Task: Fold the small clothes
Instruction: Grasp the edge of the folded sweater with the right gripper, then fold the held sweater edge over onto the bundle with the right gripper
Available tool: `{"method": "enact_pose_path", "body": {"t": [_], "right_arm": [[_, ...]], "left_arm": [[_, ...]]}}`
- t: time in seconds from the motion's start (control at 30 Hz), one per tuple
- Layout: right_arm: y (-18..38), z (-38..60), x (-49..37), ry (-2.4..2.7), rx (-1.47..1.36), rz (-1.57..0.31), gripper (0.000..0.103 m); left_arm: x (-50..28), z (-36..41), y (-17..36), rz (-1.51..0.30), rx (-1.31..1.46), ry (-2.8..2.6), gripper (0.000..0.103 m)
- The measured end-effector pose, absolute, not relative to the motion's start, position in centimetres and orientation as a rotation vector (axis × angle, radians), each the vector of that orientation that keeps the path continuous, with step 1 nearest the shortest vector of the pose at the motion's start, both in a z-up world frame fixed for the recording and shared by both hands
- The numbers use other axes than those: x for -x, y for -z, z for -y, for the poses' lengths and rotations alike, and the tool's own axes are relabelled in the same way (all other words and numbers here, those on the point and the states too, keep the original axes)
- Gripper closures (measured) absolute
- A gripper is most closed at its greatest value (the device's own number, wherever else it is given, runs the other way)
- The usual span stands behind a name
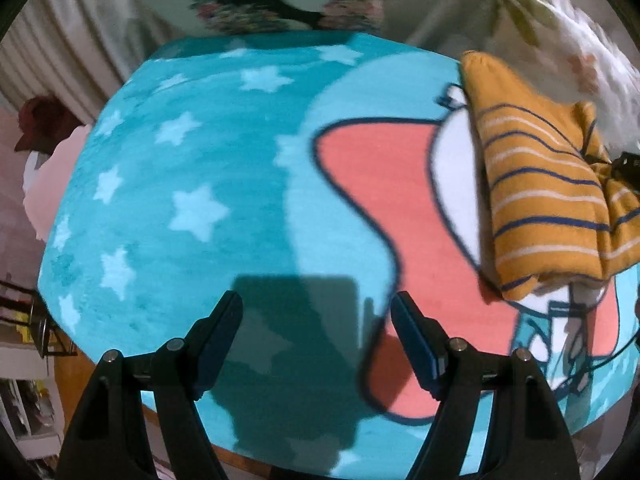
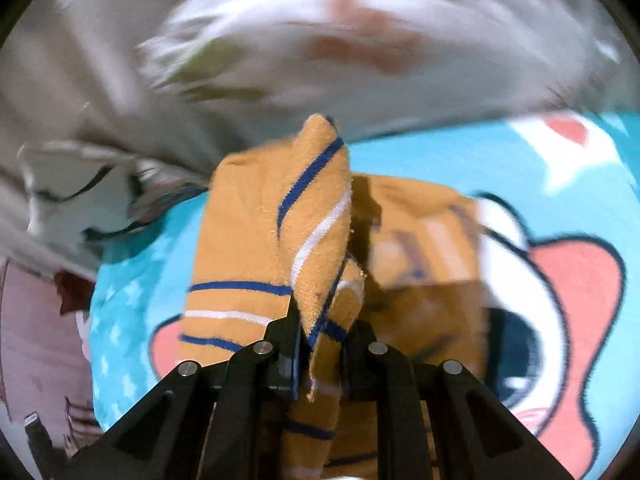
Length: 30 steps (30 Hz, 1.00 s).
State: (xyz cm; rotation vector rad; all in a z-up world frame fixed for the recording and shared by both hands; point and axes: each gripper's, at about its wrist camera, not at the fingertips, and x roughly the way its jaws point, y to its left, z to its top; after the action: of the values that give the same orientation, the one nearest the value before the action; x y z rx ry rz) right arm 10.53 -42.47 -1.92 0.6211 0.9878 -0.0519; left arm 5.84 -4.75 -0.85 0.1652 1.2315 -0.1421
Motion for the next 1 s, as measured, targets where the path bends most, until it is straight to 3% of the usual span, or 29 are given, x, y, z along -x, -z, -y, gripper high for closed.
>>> {"method": "enact_pose_path", "body": {"t": [0.33,0.57,0.6,0.63,0.7,0.8,0.83,0.87,0.9,1.0], "right_arm": [[4.2,45.4,-9.4,0.014,-0.694,-0.991,0.088],[2.2,47.0,-7.3,-0.016,-0.708,-0.946,0.078],[1.7,47.0,-6.8,-0.033,-0.709,-0.942,0.076],[1.3,46.9,-6.5,-0.057,-0.724,-0.936,0.064],[1.3,46.2,-5.9,-0.078,-0.734,-0.949,0.05],[2.6,44.2,-6.1,-0.052,-0.682,-1.016,0.05],[3.2,43.9,-6.2,-0.046,-0.688,-1.028,0.053],[3.7,43.6,-6.3,-0.069,-0.72,-1.023,0.064],[4.0,43.5,-6.3,-0.091,-0.745,-1.007,0.082],[3.6,44.4,-5.7,-0.091,-0.759,-0.968,0.089]], "left_arm": [[-4.8,9.3,0.9,-1.234,-0.195,0.203,0.027],[-4.7,9.8,0.8,-1.232,-0.187,0.21,0.027],[-4.8,9.9,0.9,-1.236,-0.18,0.211,0.027],[-4.8,10.1,0.9,-1.239,-0.176,0.212,0.027],[-4.9,10.5,1.0,-1.242,-0.174,0.219,0.027],[-4.8,11.3,0.7,-1.236,-0.181,0.236,0.027],[-4.6,11.6,0.6,-1.23,-0.187,0.243,0.027],[-4.5,11.9,0.4,-1.224,-0.192,0.251,0.027],[-4.4,12.2,0.2,-1.219,-0.196,0.259,0.027],[-4.5,12.5,-0.3,-1.214,-0.193,0.277,0.027]]}}
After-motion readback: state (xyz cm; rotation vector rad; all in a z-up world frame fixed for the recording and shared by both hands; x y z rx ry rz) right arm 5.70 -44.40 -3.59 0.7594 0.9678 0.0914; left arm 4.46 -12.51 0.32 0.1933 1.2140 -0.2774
